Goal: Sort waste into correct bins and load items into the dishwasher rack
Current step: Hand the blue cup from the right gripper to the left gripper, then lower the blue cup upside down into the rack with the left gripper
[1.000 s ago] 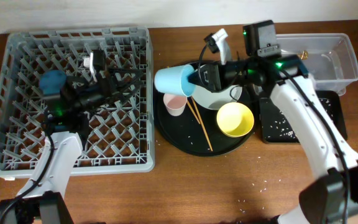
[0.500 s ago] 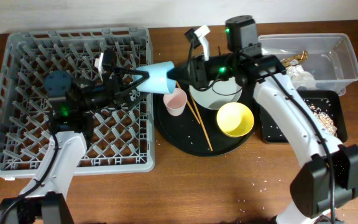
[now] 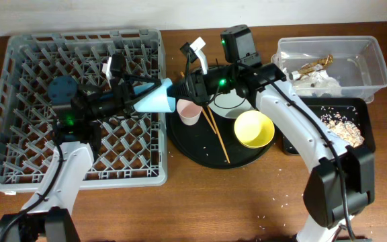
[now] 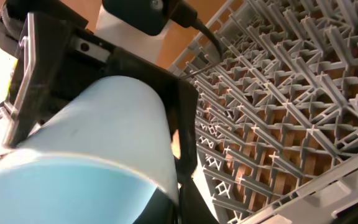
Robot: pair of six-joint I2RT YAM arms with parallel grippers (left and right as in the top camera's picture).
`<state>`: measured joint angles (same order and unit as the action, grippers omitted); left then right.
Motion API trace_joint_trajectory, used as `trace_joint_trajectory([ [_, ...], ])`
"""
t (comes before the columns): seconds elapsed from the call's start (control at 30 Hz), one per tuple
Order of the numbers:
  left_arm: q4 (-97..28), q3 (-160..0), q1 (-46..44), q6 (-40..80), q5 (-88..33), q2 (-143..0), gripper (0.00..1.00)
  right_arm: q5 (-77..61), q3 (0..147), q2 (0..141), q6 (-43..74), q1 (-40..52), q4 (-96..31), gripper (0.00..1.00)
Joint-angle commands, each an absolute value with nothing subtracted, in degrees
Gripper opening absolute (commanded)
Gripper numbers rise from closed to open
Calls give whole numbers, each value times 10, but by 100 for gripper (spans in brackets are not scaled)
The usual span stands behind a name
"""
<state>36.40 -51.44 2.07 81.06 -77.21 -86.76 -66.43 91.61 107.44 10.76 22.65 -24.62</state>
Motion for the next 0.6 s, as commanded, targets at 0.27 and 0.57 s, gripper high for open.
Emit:
trace_joint_trajectory([
  [0.27, 366, -522, 20, 810, -776, -866, 59, -668, 918, 1094, 113, 232, -221, 32],
  [0.57, 405, -522, 55, 740, -758, -866, 52, -668, 918, 1094, 114, 191, -222, 75],
])
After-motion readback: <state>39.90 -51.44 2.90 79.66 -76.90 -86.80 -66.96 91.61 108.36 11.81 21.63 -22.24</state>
